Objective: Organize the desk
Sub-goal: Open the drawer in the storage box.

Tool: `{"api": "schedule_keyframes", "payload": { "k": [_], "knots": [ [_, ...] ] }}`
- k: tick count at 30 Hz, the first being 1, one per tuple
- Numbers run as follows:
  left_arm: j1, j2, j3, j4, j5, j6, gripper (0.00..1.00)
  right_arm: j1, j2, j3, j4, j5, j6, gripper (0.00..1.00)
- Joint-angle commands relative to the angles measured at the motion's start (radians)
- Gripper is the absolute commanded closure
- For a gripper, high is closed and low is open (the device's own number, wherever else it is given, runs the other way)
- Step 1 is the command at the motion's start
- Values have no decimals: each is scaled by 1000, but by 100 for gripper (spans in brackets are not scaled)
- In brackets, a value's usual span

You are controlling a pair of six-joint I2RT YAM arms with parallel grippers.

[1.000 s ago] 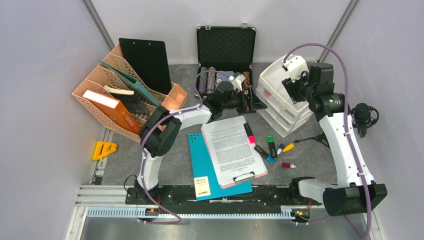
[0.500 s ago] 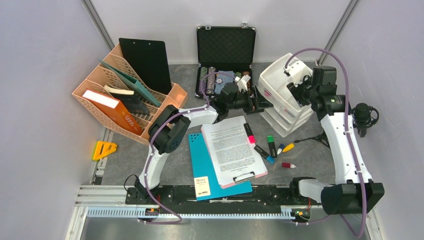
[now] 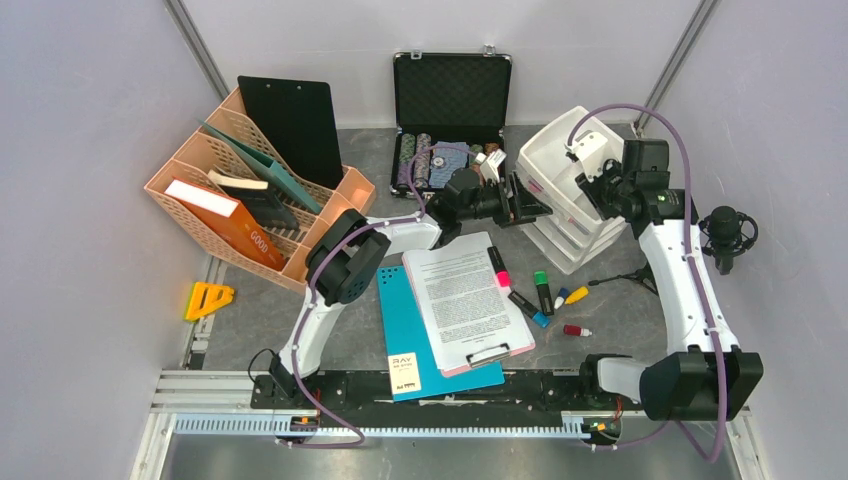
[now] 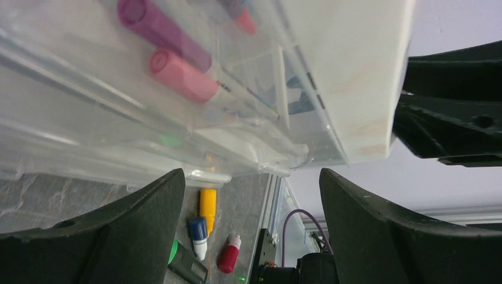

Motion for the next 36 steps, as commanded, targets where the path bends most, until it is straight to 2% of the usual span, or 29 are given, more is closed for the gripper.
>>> {"api": "schedule_keyframes", "payload": {
  "k": [1,14,36],
  "knots": [
    [-11,48,32,155,17,-57,11,-14,6,-24,15,-30,-6,65],
    [-17,43,2,192,2,-53,10,-17,23,-25,8,-60,-10,72],
    [-22,67,-17,250,-6,-67,10,-19,33,-12,-2,-85,-4,75]
  ]
}}
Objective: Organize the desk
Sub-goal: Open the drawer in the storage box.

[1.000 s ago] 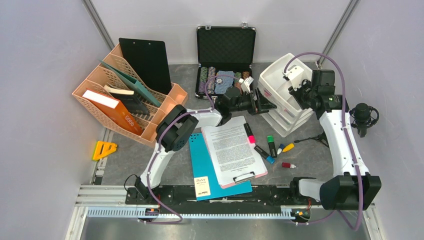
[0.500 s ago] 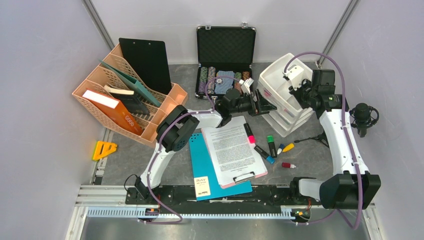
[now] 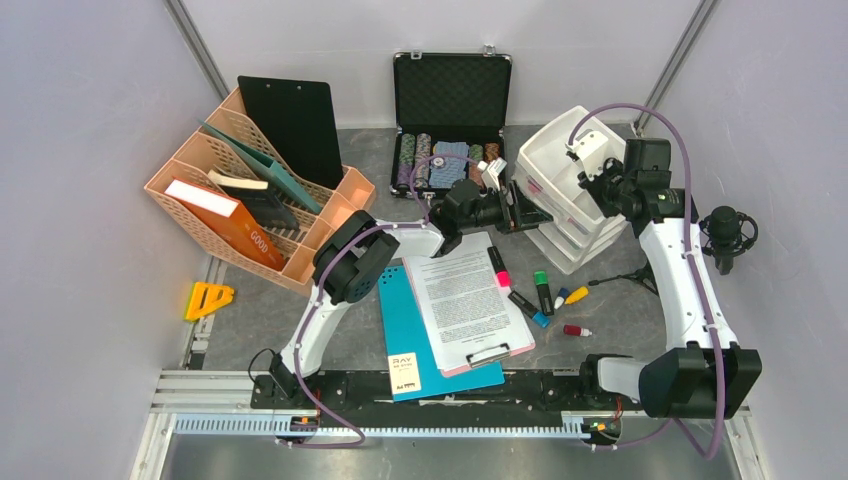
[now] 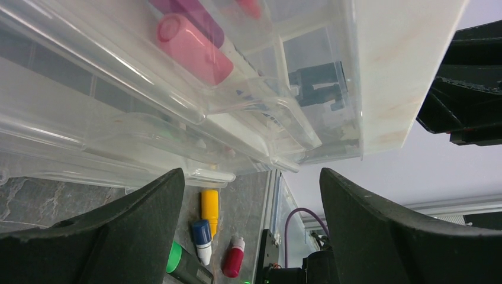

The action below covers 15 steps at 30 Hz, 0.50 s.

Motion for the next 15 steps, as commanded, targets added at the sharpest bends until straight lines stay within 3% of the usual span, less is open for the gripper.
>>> {"api": "schedule_keyframes", "payload": {
  "k": [1,15],
  "knots": [
    [-7,17,24,81,-6,-30,10,2,21,6,-29,-46,14,75],
    [-14,85,47,236,-40,-68,10,3,25,6,-31,-56,23,76]
  ]
}}
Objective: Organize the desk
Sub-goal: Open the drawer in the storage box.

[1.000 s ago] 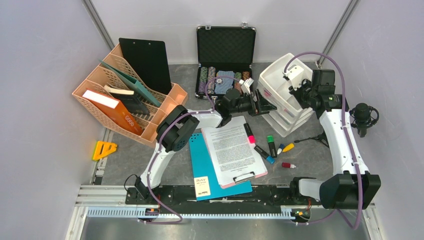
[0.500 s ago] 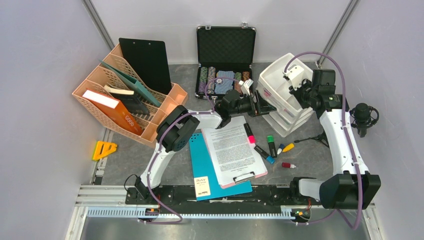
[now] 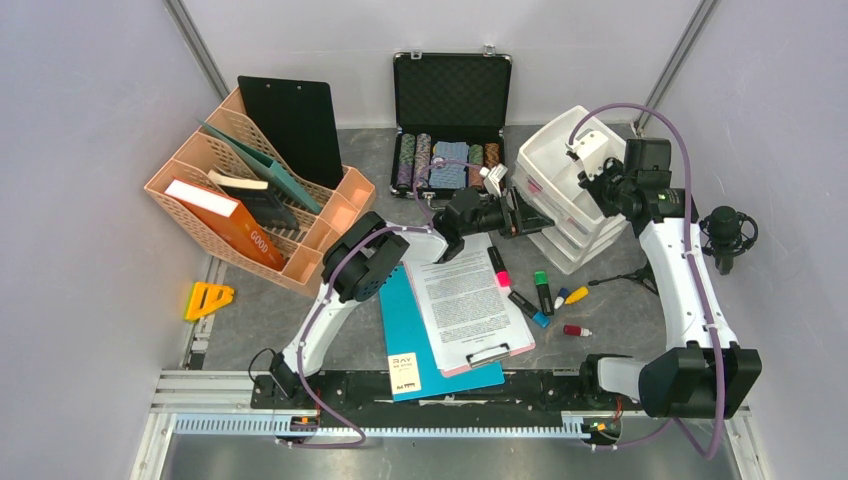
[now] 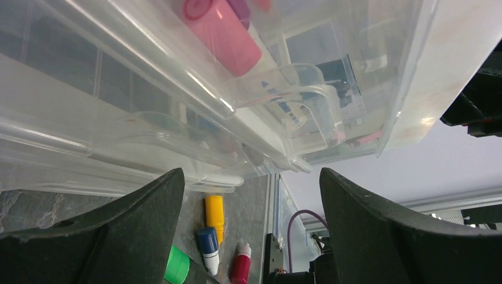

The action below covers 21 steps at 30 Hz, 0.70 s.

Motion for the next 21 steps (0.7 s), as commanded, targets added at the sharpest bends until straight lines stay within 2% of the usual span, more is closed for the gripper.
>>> {"api": "schedule_keyframes", "payload": {
  "k": [1,12,21],
  "knots": [
    [-3,17,48,110,-31,-44,10,4,22,4,-33,-48,21,76],
    [-7,67,83,141,-42,-72,10,3,19,4,-37,-40,19,77],
    [-7,100,123,244,-55,-135,10,2,20,-4,-36,-46,22,77]
  ]
}}
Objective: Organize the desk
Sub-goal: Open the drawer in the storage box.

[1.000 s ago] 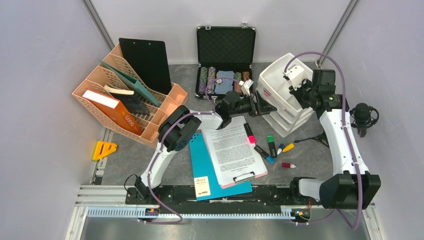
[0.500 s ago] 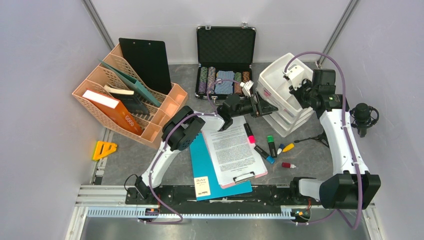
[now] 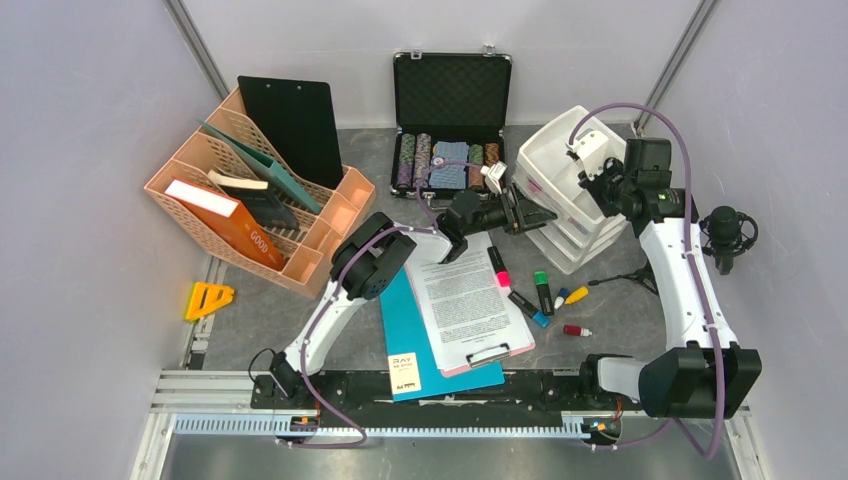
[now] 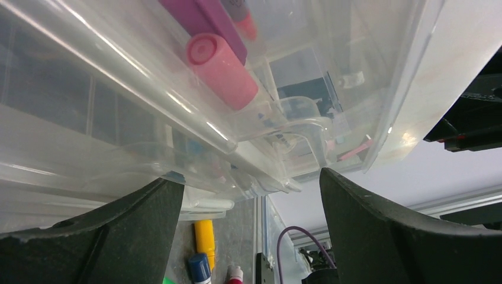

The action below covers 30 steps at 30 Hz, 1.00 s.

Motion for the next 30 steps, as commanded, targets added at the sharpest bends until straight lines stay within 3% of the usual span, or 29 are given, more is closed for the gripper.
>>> {"api": "schedule_keyframes", "payload": {
  "k": [1,14,30],
  "knots": [
    [-5,24,63,131,-28,-61,10,4,20,-5,-36,-45,23,77],
    [-1,35,80,308,-21,-181,14,4,16,-21,-32,-45,21,78],
    [0,-28,-19,365,13,-191,26,4,36,-31,-15,-4,26,79]
  ]
}}
